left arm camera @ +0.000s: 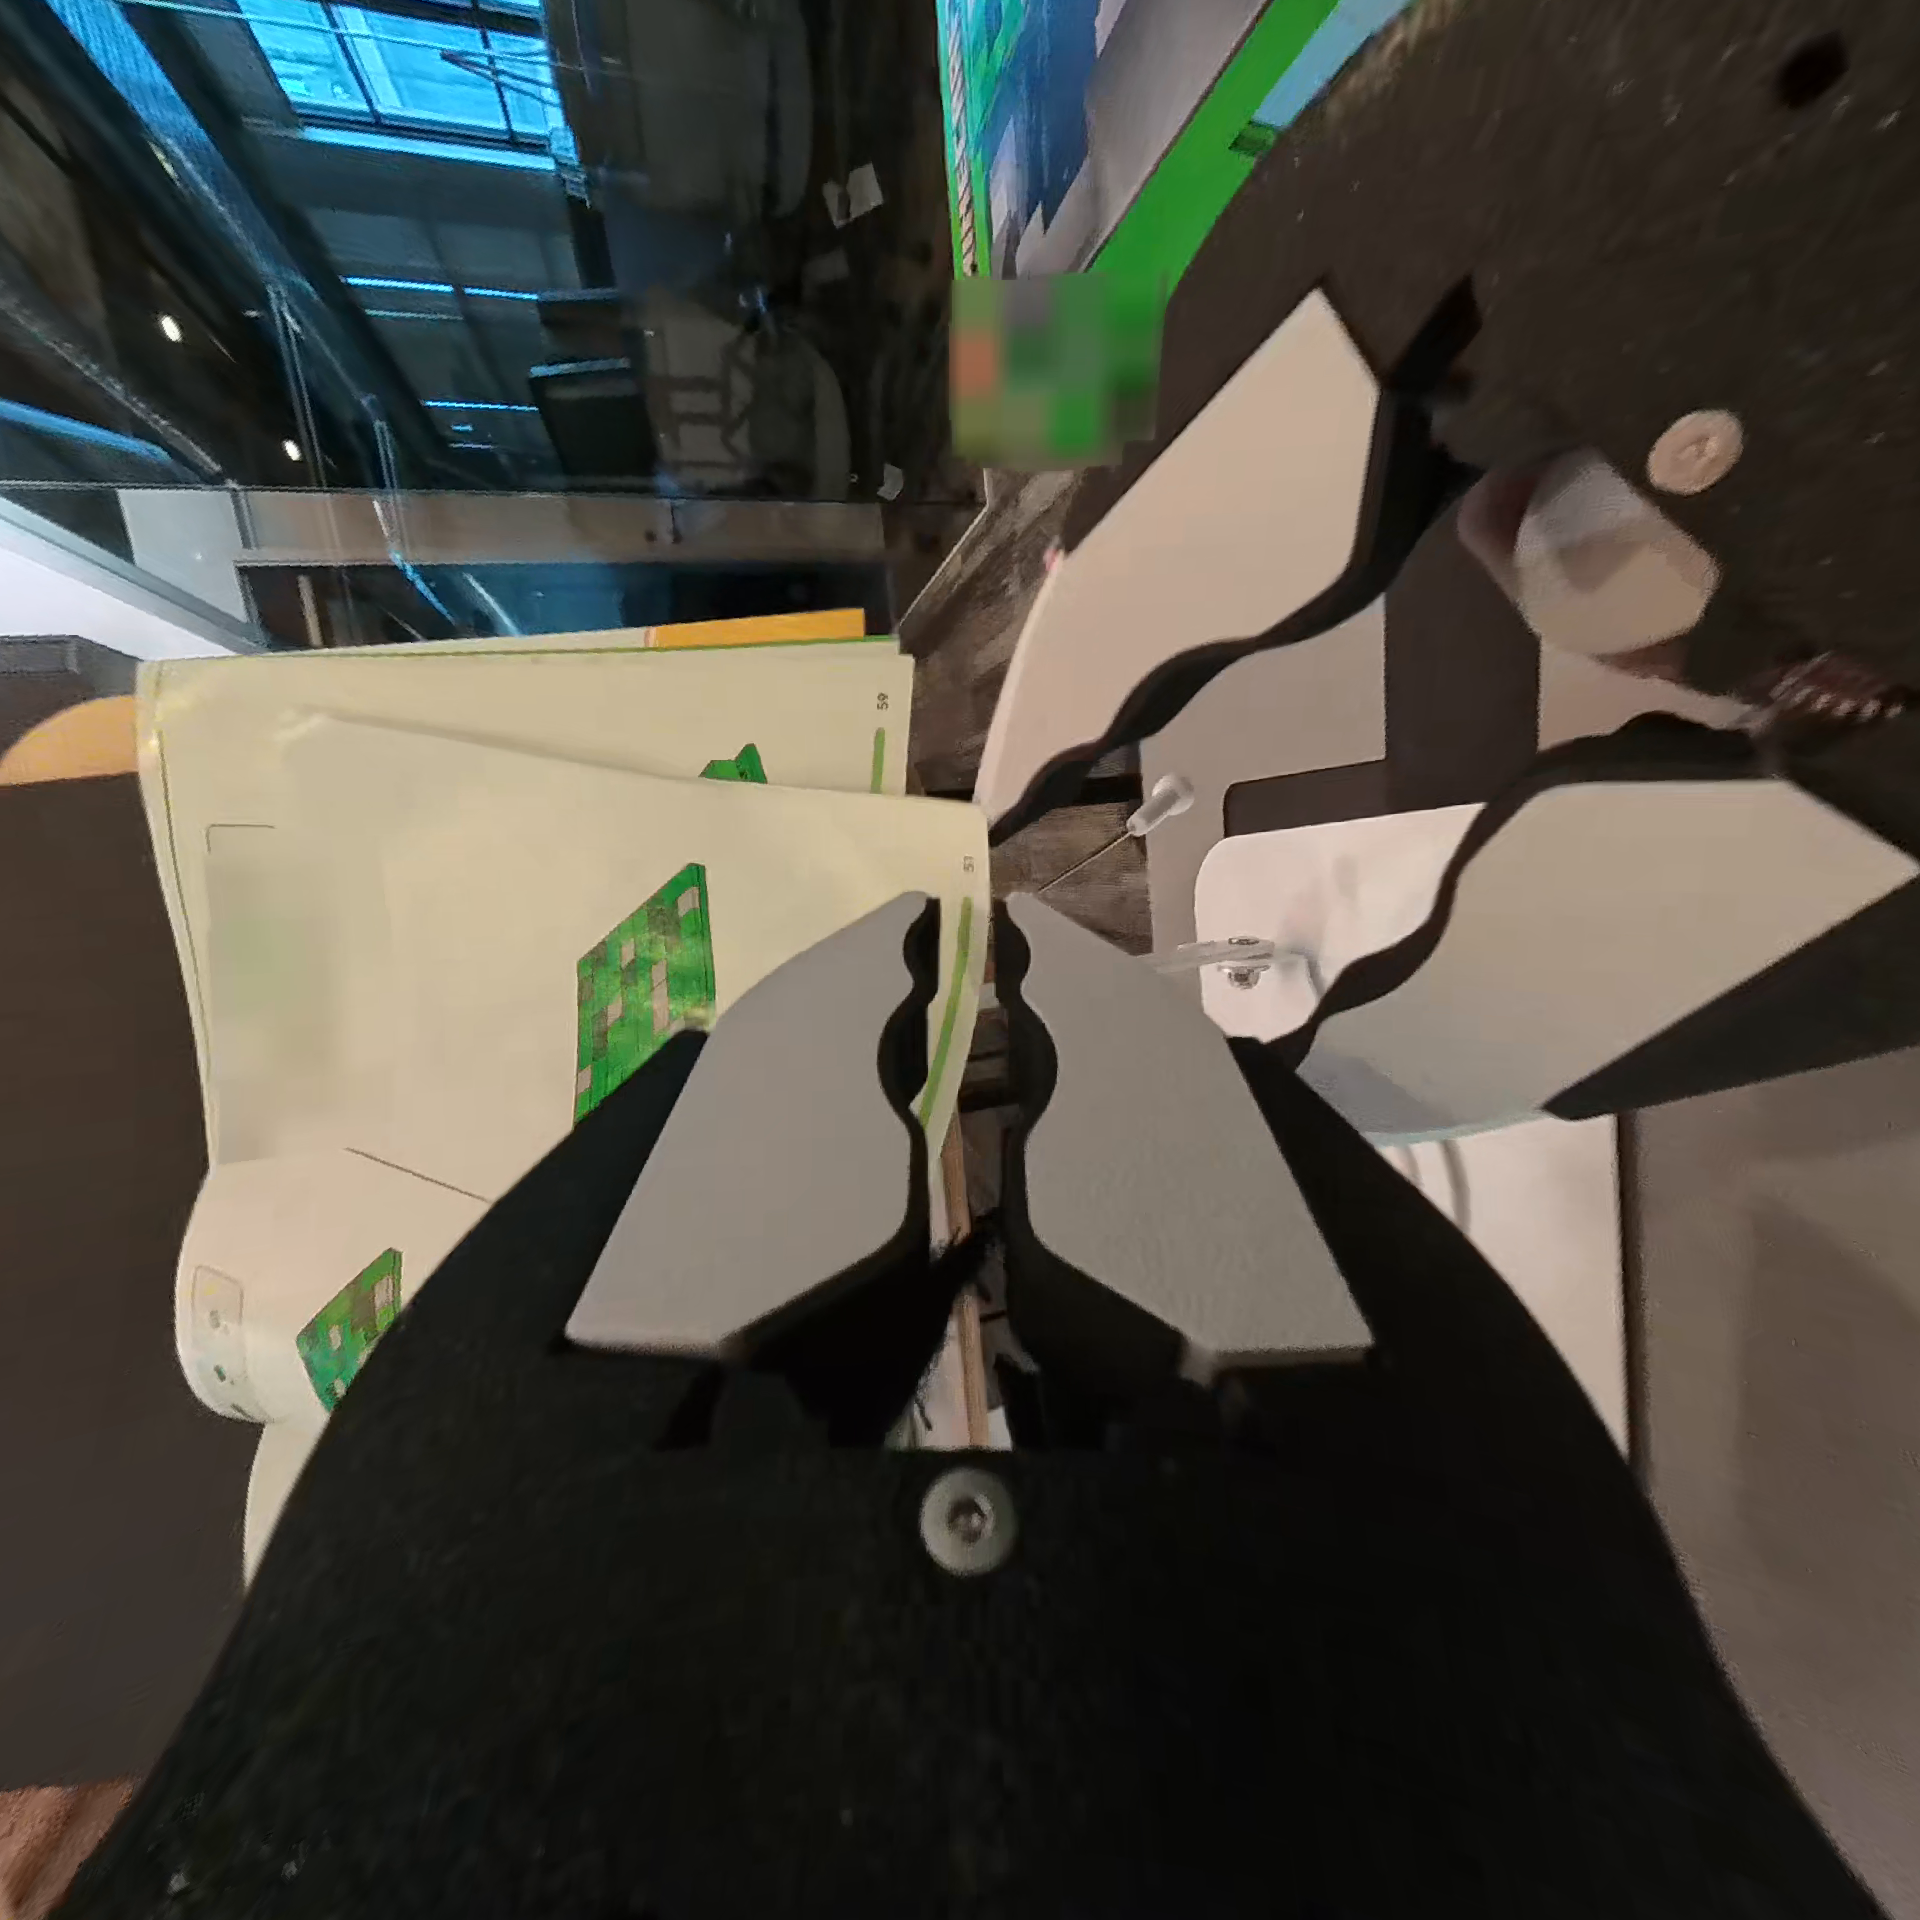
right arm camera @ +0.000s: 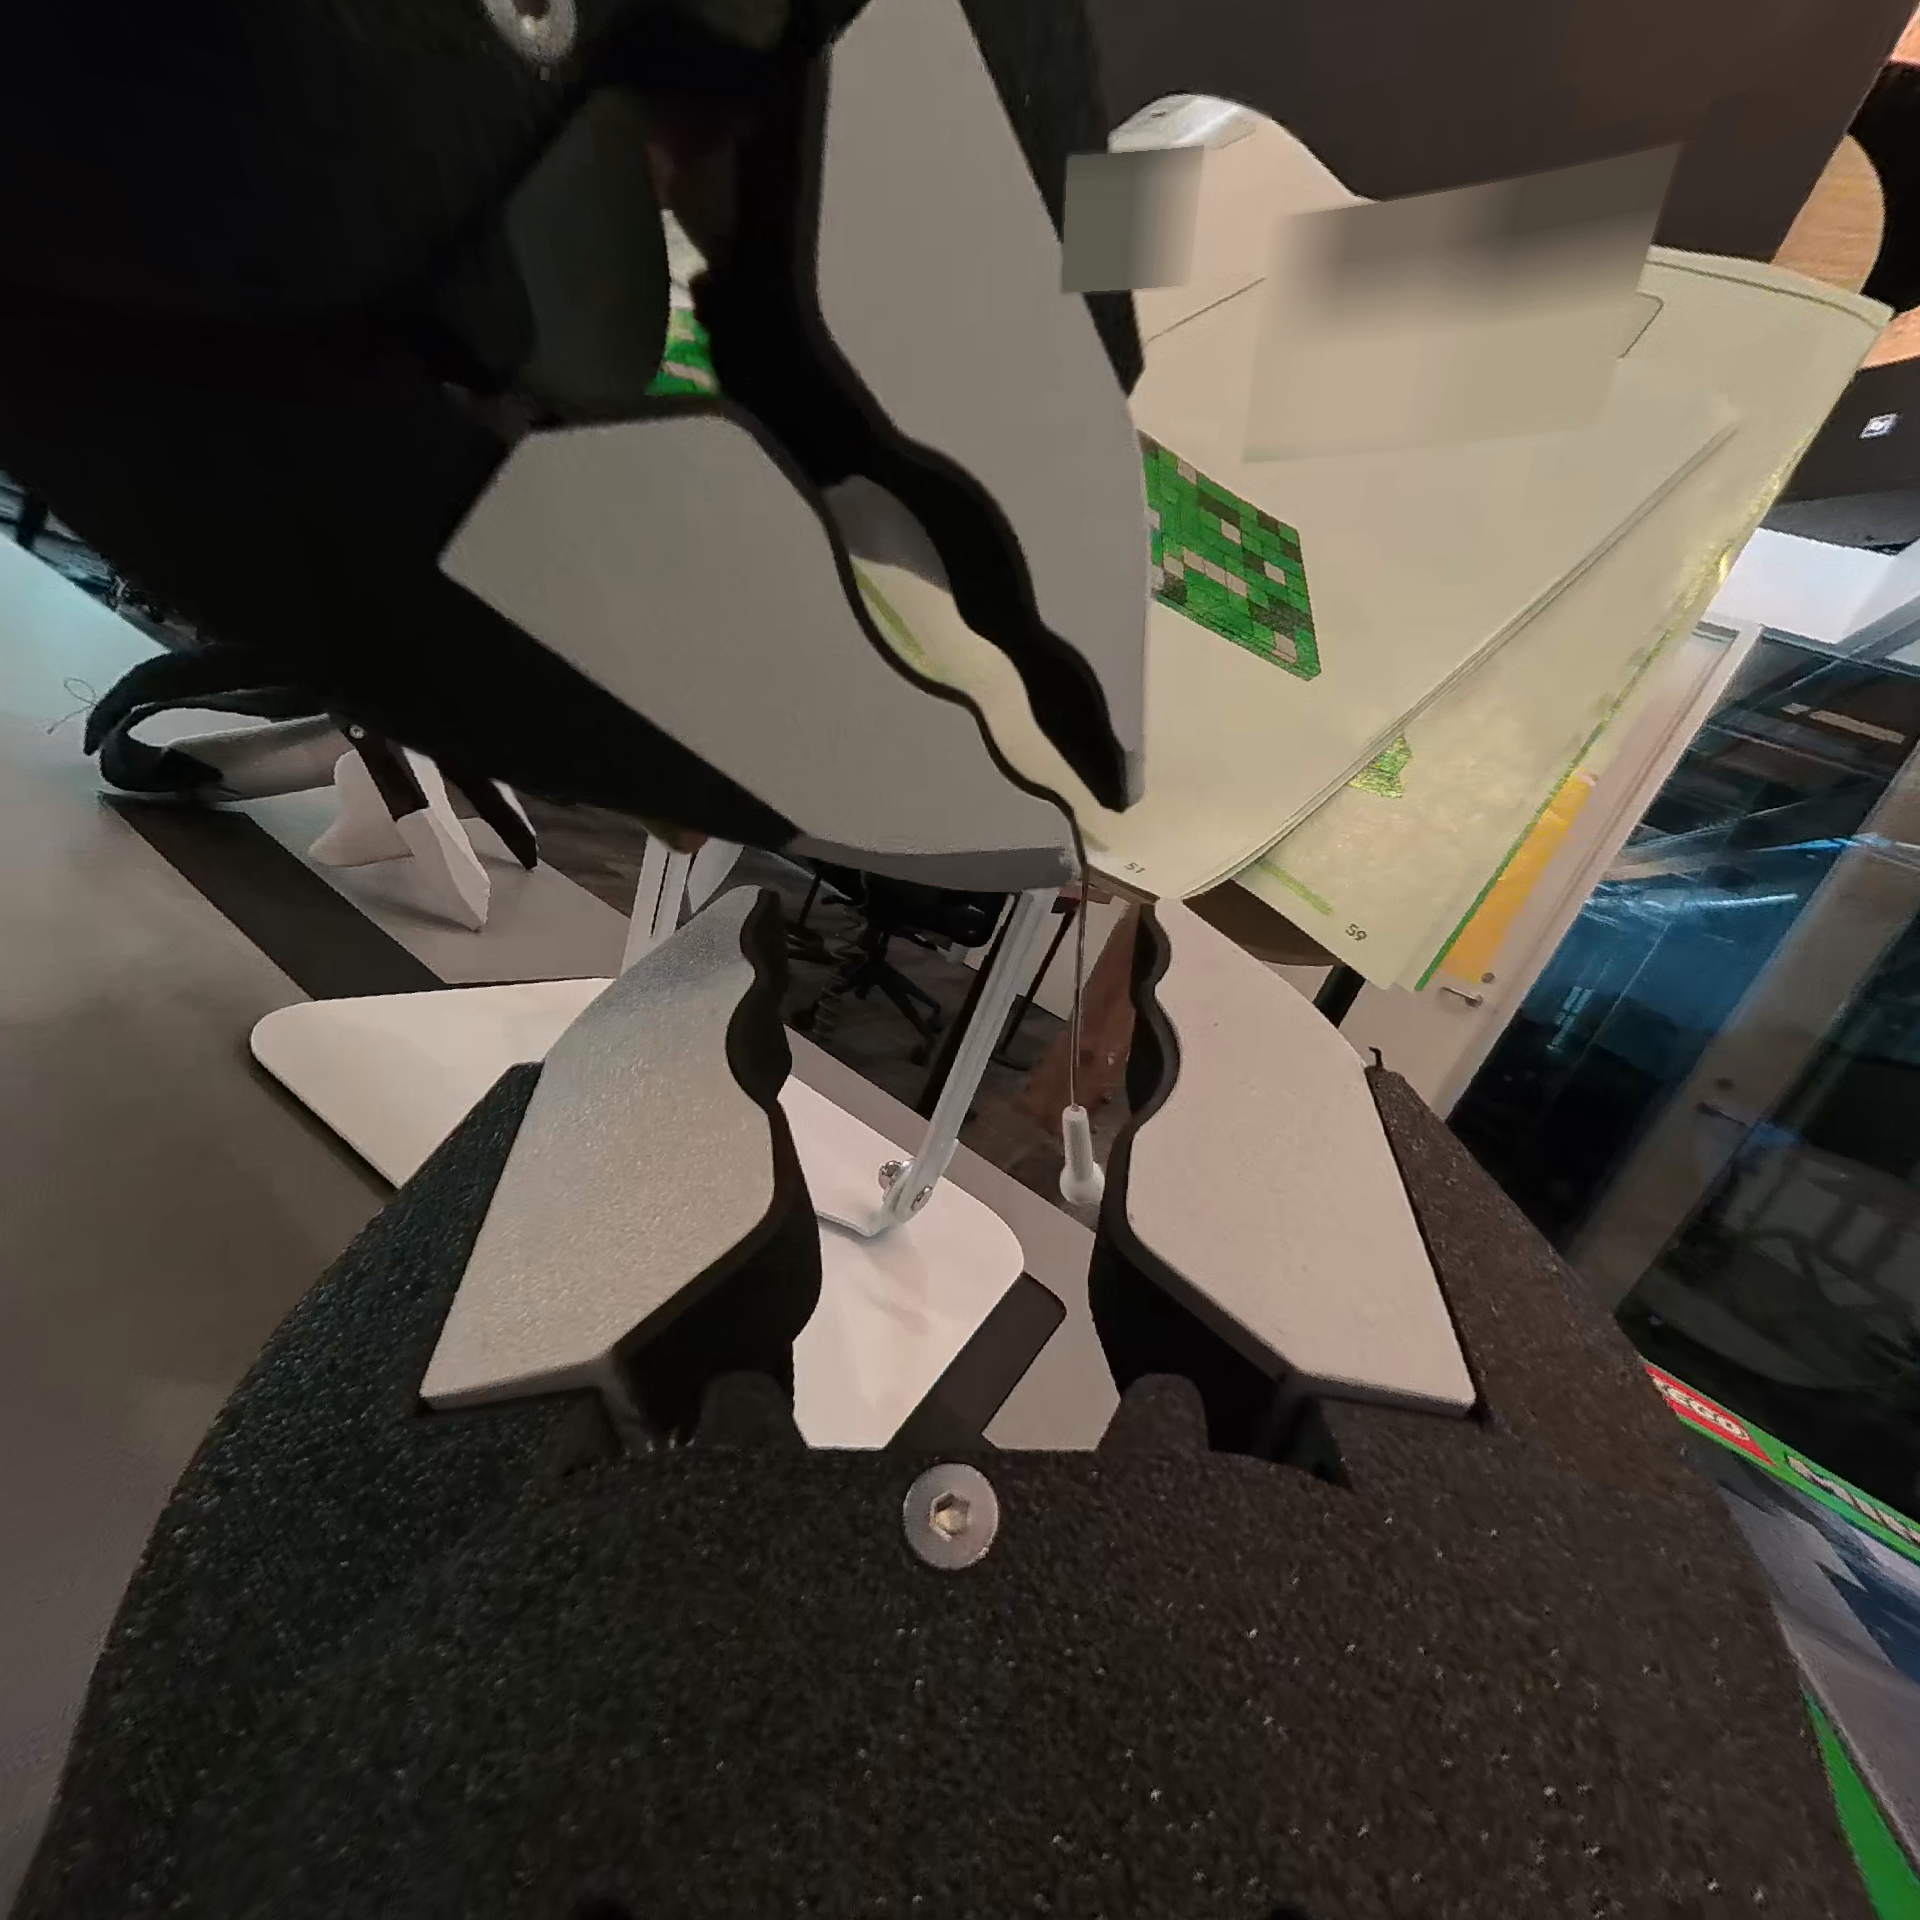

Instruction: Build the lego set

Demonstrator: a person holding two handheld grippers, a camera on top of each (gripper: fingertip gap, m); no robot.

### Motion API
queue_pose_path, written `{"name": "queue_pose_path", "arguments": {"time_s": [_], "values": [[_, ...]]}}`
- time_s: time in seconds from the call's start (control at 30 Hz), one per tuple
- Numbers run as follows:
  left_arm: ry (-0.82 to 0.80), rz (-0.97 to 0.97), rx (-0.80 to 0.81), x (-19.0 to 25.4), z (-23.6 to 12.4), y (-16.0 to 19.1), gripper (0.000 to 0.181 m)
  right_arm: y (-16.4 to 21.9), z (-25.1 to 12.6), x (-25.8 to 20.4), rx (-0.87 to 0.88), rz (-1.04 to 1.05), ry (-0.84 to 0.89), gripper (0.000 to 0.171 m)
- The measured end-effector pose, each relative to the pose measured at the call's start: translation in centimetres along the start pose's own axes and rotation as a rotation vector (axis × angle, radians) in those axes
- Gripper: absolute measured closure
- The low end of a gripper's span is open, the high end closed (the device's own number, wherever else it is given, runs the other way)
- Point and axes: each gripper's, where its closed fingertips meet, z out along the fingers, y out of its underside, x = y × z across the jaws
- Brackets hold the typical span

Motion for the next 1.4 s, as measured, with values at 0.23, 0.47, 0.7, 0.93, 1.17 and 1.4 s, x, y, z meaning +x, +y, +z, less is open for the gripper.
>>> {"name": "queue_pose_path", "arguments": {"time_s": [0.23, 0.47, 0.7, 0.93, 1.17, 1.4], "values": [[-0.064, 0.015, -0.014, 0.2, 0.5, 0.6, 0.176, -0.2, -0.1, 0.0, 0.011, -0.001, -0.001, 0.109], [-0.11, -0.091, 0.045, -0.6, -0.5, 0.3, 0.181, -0.2, -0.2, 0.5, 0.011, 0.008, 0.025, 0.109], [-0.068, -0.284, 0.161, -1.0, -1.5, -0.1, 0.181, 0.1, -0.1, 1.1, -0.01, 0.006, 0.059, 0.108], [0.157, -0.671, 0.389, -1.1, -2.5, -1.7, 0.181, 0.0, -0.2, 1.3, -0.009, -0.032, 0.087, 0.104], [0.279, -0.846, 0.451, -1.0, -2.8, -1.6, 0.181, -0.2, -0.1, 0.6, -0.007, -0.071, 0.059, 0.105], [0.325, -0.905, 0.474, -0.9, -2.8, -2.1, 0.181, -0.4, -0.2, 0.7, 0.0, -0.086, 0.071, 0.106]]}}
